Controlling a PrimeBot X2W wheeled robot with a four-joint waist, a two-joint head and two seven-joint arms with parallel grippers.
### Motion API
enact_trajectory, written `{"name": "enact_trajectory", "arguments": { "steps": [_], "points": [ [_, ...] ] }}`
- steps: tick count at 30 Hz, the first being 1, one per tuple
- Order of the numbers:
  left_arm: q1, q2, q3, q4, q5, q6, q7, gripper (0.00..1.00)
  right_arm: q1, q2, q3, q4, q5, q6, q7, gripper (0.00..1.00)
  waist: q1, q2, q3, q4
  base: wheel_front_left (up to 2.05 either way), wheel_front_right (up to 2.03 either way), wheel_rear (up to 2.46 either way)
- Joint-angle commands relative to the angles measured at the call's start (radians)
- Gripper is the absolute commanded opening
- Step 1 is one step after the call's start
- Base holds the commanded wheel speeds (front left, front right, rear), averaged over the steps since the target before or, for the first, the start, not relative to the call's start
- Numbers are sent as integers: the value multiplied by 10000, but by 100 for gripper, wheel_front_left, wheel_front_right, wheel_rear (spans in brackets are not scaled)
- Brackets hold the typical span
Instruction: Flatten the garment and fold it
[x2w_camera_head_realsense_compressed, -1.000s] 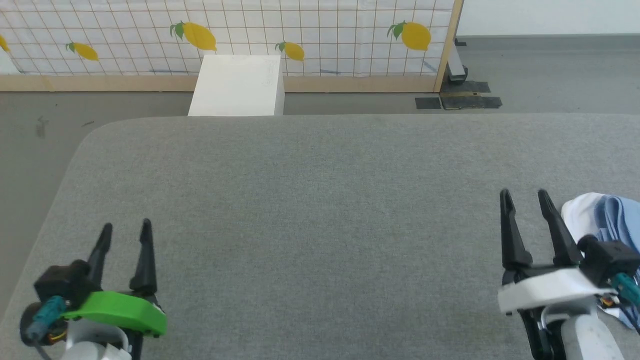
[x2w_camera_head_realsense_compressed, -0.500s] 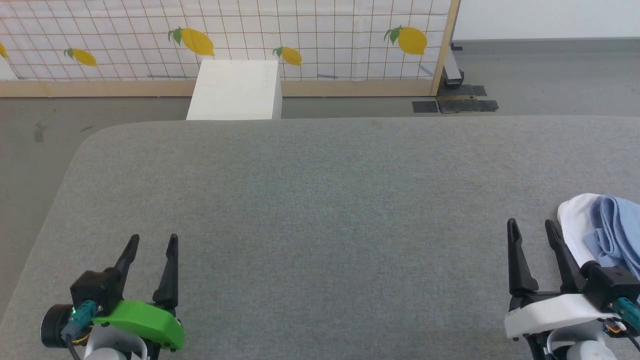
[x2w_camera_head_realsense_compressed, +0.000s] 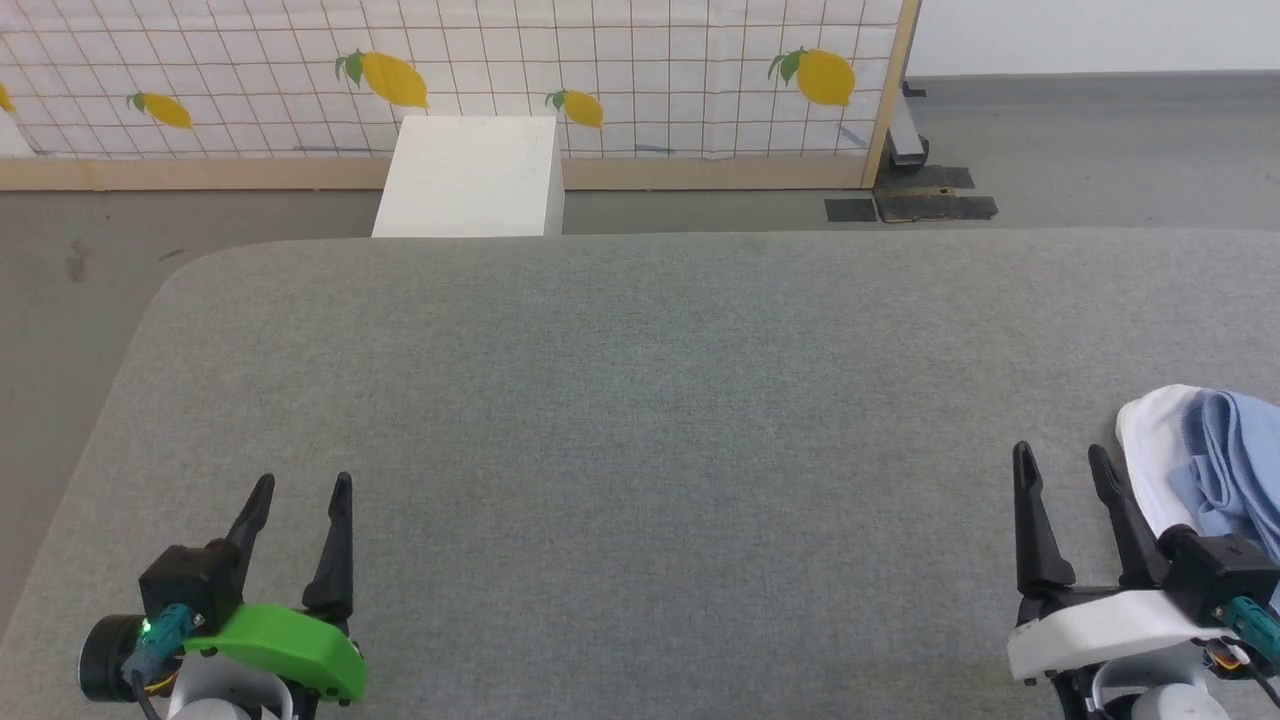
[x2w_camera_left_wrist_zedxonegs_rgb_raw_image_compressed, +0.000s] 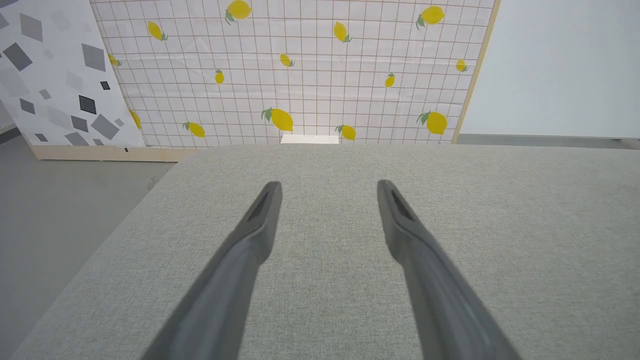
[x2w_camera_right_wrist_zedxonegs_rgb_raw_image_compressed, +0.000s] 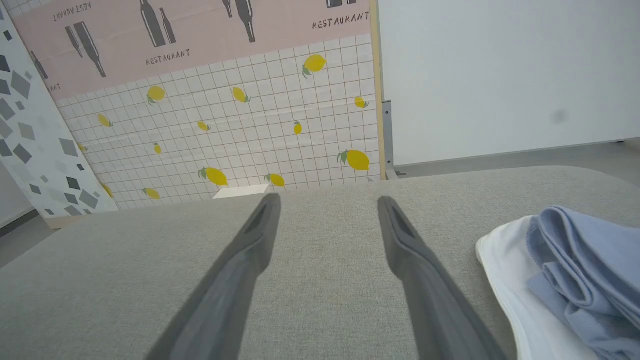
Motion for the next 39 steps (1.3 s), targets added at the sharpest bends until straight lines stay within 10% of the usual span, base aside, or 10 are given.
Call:
{"name": "enact_trajectory", "arguments": {
  "steps": [1,25,26,39],
  "points": [
    [-59,-10,18,23,-73,28,-70,100,34,14,-1,51,26,-15,-56,100,0,44,-8,-5,0,0,0],
    [-135,-51,65,118,-243,-46,-112,100,18,14,81,19,46,-15,-57,100,0,44,75,-4,0,0,0],
    [-16,-26,41,87,-139,-19,-30,0,-2,0,71,57,43,0,3,0,0,0,76,-5,0,0,0],
    [21,-209,114,-76,134,11,168,0,10,-1,122,-79,-102,-1,191,0,1,3,67,-4,0,0,0]
  ]
}}
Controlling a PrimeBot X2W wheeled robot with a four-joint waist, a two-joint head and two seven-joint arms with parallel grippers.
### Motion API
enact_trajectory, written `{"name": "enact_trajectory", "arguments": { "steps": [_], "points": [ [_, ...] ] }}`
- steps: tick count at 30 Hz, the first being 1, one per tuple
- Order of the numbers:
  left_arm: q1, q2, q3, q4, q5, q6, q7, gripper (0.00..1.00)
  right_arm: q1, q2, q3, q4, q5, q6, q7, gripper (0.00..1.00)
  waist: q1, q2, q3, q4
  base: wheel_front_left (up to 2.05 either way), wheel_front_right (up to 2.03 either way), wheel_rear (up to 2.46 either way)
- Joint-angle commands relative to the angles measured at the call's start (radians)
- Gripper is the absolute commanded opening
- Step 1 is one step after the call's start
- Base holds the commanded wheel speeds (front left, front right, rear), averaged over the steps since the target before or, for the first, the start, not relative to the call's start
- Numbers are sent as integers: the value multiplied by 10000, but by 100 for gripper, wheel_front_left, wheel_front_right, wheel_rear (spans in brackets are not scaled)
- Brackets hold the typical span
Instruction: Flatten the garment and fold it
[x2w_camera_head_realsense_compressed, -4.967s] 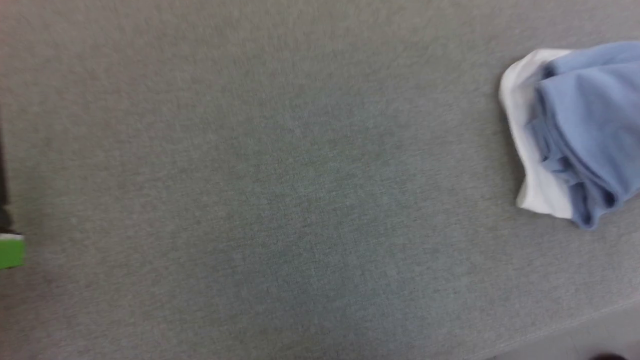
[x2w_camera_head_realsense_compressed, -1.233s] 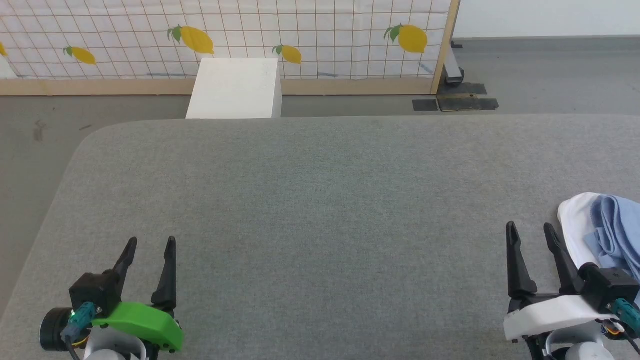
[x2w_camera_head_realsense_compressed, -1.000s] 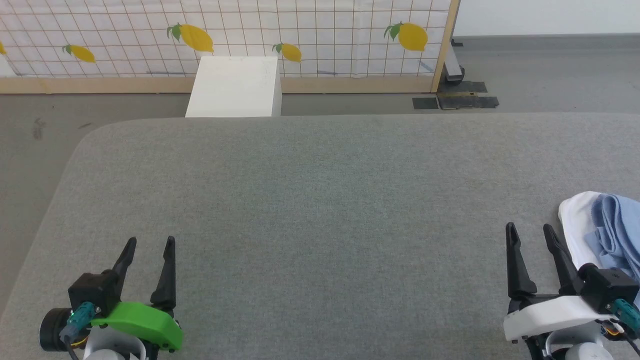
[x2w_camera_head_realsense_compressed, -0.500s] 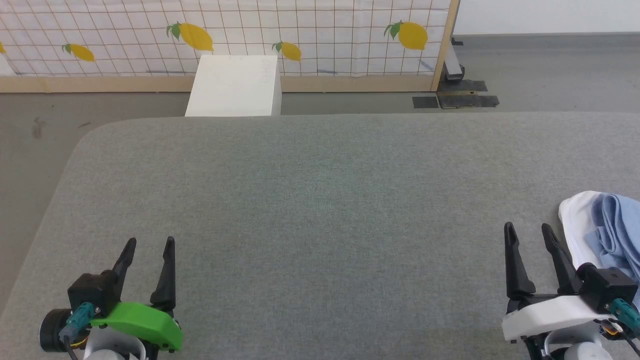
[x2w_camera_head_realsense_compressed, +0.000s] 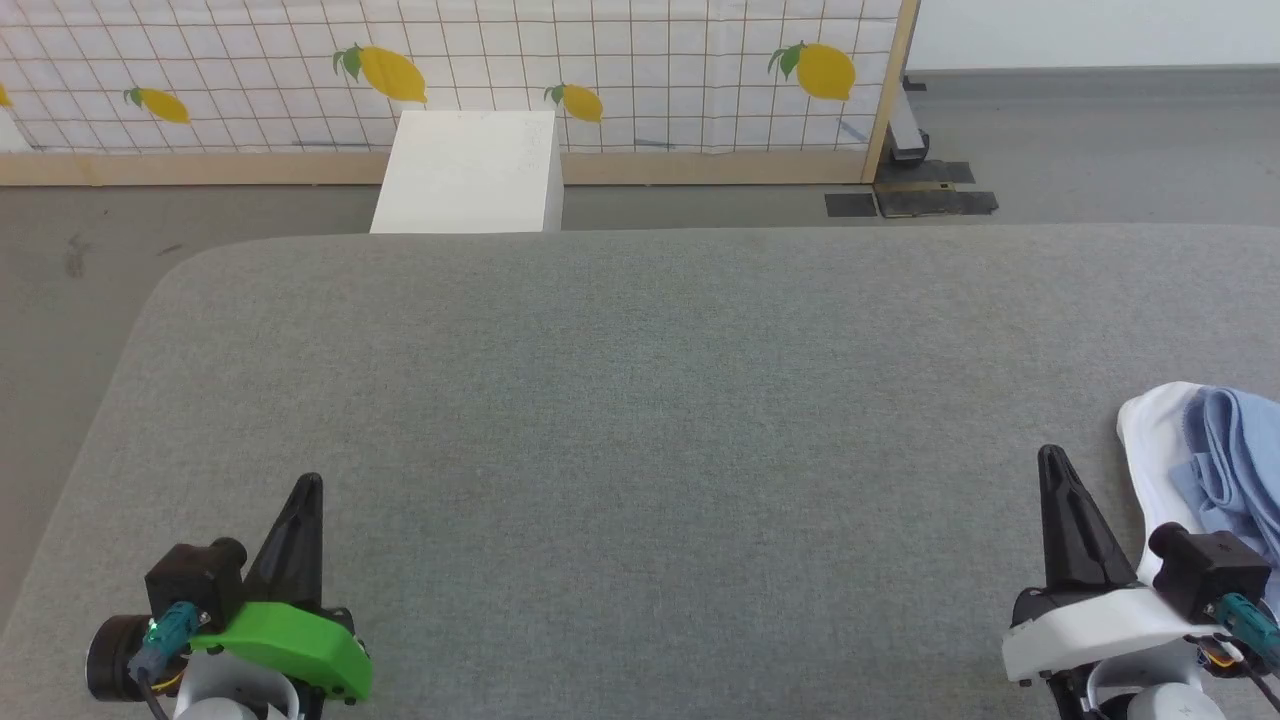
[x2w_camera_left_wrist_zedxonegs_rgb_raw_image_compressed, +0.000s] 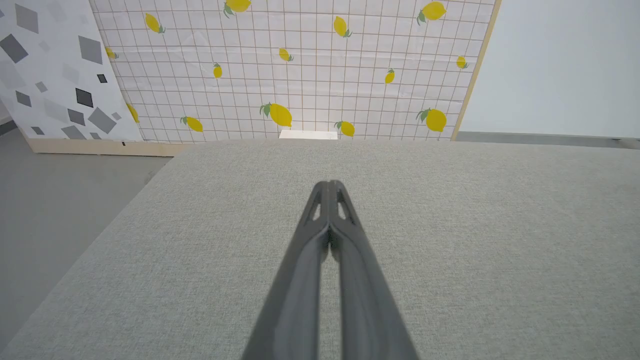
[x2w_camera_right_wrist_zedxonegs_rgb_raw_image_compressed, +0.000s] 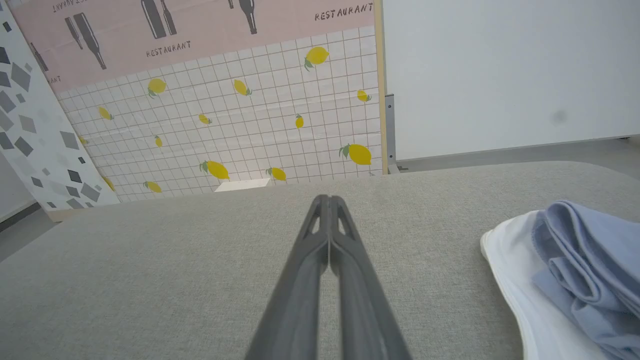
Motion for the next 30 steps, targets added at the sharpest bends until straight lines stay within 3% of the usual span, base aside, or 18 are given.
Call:
{"name": "enact_trajectory", "arguments": {
  "steps": [1,30],
  "points": [
    [31,-91,56,-88,130,32,73,0,13,3,35,-99,-78,-1,85,0,0,3,-2,0,0,0,0],
    [128,-667,310,-596,965,127,642,0,51,7,212,-545,-535,-5,665,0,0,13,-30,4,0,0,0]
  ]
}}
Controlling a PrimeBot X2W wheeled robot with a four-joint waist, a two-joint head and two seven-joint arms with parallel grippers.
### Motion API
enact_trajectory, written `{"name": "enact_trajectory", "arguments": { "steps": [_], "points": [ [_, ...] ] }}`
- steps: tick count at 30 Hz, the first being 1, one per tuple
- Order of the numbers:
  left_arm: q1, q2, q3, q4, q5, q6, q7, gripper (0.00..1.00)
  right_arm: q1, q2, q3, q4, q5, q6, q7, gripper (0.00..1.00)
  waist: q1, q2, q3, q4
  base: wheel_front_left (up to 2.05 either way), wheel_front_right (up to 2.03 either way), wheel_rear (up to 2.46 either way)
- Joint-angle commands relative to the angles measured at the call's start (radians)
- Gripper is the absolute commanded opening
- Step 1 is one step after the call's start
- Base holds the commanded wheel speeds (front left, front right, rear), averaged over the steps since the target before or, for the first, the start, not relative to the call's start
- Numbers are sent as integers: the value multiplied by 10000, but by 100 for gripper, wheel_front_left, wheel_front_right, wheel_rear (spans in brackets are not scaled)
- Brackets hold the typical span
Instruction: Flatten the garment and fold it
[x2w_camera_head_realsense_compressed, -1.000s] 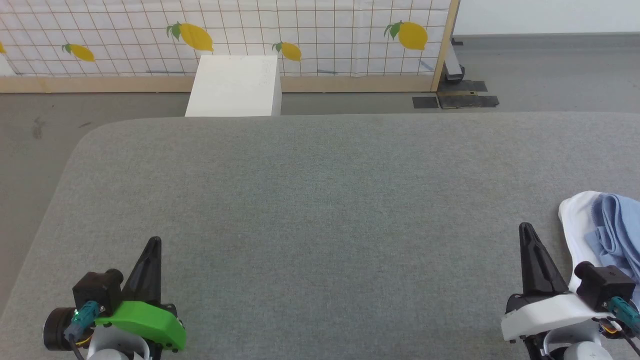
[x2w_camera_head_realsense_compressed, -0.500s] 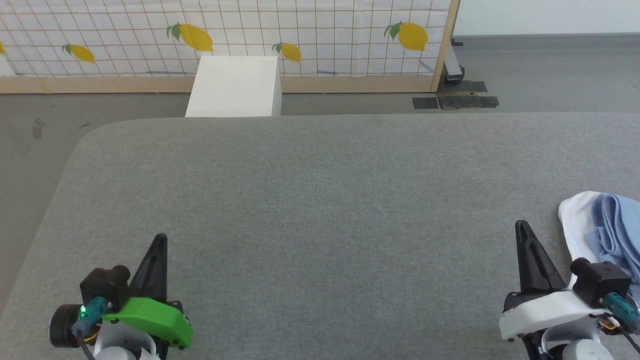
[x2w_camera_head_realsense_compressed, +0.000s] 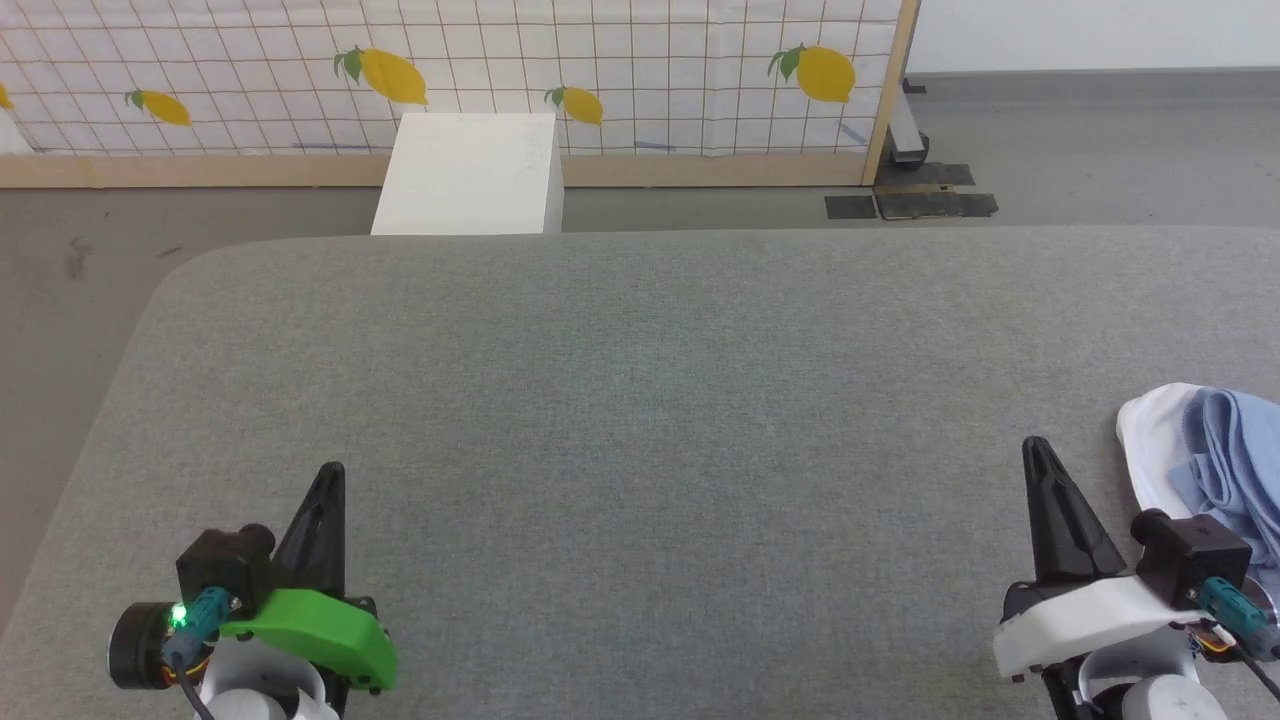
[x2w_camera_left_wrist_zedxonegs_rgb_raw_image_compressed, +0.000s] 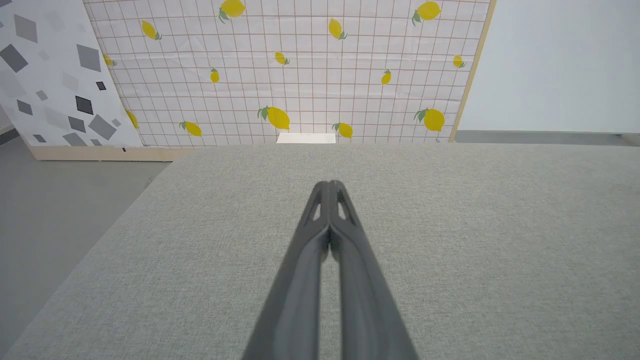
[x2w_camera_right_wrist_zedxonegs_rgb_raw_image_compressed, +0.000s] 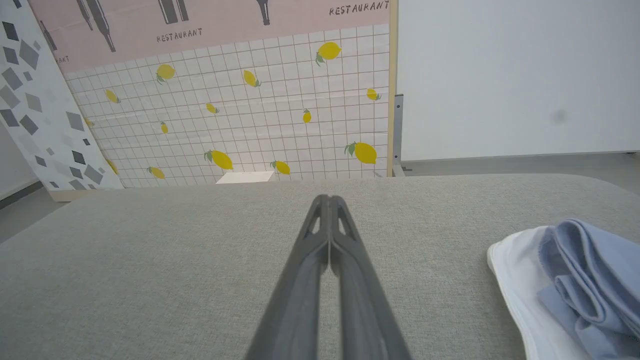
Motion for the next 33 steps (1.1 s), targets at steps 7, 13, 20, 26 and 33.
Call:
{"name": "enact_trajectory", "arguments": {
  "steps": [7,13,20,26,33],
  "points": [
    [140,-215,100,-188,349,60,178,0,60,8,79,-187,-191,-6,207,0,0,15,-7,1,0,0,0],
    [160,-335,153,-294,523,80,297,0,68,9,116,-280,-287,-6,328,0,0,17,-13,2,0,0,0],
    [184,-477,215,-419,729,104,437,0,77,10,160,-390,-399,-7,471,0,0,19,-20,3,0,0,0],
    [204,-597,268,-525,902,124,556,0,85,10,197,-483,-495,-8,592,0,0,22,-26,4,0,0,0],
    [227,-734,328,-646,1101,146,691,0,94,11,239,-590,-604,-9,730,0,0,24,-32,5,0,0,0]
  ]
}}
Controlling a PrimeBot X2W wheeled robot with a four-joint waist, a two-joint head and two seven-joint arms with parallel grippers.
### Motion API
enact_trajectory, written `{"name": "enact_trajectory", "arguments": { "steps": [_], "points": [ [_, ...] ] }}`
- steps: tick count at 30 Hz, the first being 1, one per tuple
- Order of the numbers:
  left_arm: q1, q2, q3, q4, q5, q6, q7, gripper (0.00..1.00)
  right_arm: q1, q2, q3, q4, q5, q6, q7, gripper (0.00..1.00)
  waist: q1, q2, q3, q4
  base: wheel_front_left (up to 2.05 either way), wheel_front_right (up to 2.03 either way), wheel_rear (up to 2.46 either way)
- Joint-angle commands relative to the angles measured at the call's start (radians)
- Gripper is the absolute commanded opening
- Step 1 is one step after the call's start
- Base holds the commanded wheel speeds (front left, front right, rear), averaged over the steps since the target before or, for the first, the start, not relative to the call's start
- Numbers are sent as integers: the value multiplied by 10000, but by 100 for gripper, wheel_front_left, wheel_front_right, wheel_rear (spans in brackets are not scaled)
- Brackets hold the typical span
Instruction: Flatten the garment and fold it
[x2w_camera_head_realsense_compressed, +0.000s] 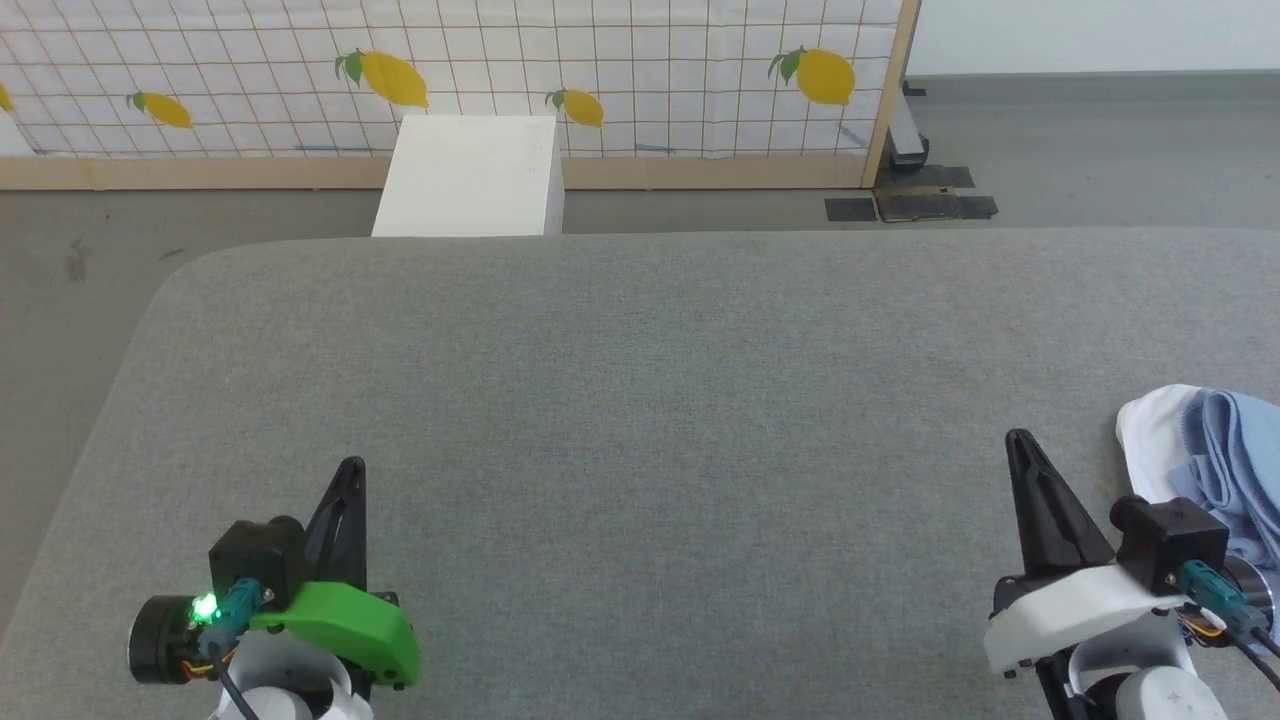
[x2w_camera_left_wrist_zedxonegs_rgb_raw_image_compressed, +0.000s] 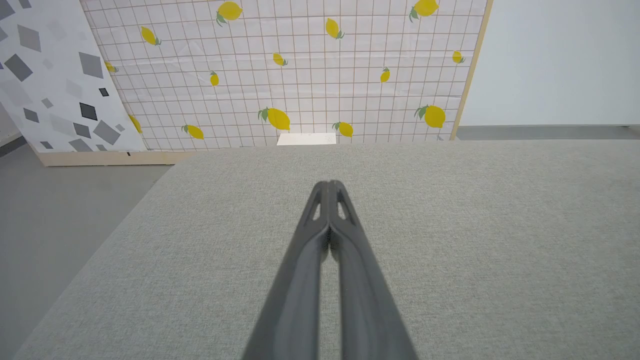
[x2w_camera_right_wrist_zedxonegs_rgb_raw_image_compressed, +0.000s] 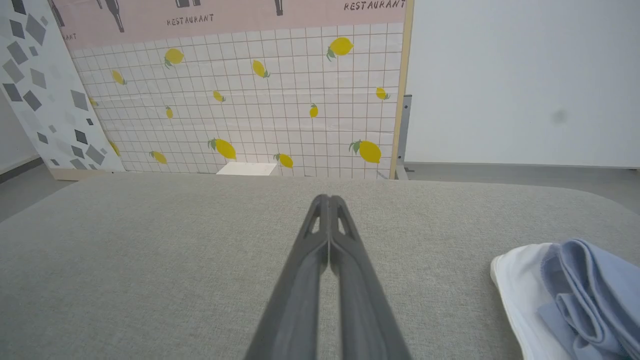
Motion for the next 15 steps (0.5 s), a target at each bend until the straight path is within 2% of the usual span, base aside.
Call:
{"name": "enact_trajectory", "arguments": {
  "steps": [1,15],
  "points": [
    [117,-89,43,-82,117,73,82,0,95,10,39,-89,-102,-9,52,0,-1,24,-1,0,0,0,0],
    [164,-369,166,-330,523,119,359,0,113,11,125,-307,-324,-10,334,0,-1,29,-15,2,0,0,0]
  ]
}}
